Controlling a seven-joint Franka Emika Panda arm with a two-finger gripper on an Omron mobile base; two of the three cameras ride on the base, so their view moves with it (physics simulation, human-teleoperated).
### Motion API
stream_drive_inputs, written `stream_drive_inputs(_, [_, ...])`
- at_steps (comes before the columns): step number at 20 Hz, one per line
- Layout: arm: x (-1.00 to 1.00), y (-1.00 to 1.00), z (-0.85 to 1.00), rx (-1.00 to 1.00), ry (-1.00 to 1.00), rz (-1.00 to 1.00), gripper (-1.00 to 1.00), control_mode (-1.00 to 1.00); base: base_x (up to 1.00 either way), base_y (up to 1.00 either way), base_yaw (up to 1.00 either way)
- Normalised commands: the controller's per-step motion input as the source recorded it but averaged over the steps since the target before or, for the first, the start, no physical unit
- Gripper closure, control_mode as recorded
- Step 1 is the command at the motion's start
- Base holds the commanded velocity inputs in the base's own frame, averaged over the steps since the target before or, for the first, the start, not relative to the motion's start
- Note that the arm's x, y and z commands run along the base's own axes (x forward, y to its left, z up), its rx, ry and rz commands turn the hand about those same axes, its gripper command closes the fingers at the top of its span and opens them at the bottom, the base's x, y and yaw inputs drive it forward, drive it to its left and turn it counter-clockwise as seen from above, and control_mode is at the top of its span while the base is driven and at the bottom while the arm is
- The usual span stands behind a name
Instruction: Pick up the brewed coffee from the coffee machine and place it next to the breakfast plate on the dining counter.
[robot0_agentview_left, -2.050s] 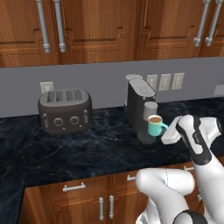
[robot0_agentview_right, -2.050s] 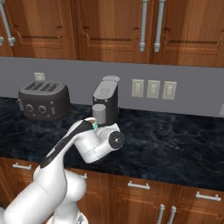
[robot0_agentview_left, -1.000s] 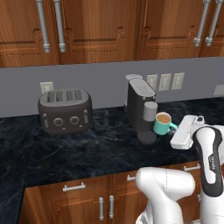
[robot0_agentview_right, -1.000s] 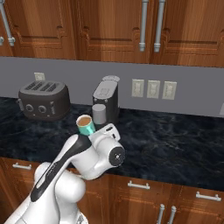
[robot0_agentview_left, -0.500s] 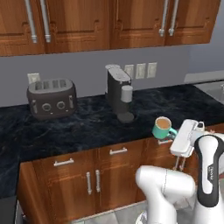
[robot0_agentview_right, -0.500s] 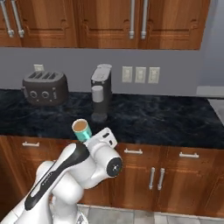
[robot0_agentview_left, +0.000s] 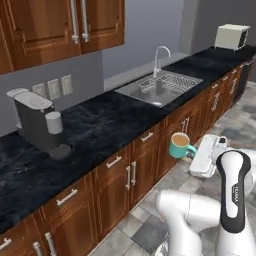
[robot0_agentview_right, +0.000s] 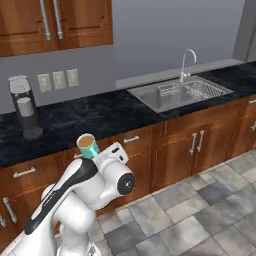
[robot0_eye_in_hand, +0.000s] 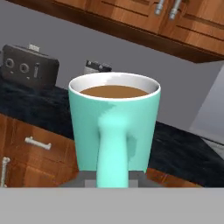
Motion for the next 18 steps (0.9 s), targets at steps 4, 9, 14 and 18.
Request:
stream_drive_inputs(4, [0.00,0.00,0.00,0.00,0.00,0.00,1.00,1.00,0.00,0.00,-1.00])
stream_drive_inputs(9, [0.00,0.00,0.00,0.00,0.00,0.00,1.00,1.00,0.00,0.00,-1.00])
stream_drive_inputs(14, [0.00,0.00,0.00,0.00,0.00,0.00,1.00,1.00,0.29,-0.10,-0.89])
stream_drive_inputs(18, [0.00,0.00,0.00,0.00,0.00,0.00,1.00,1.00,0.61,-0.23,-0.76])
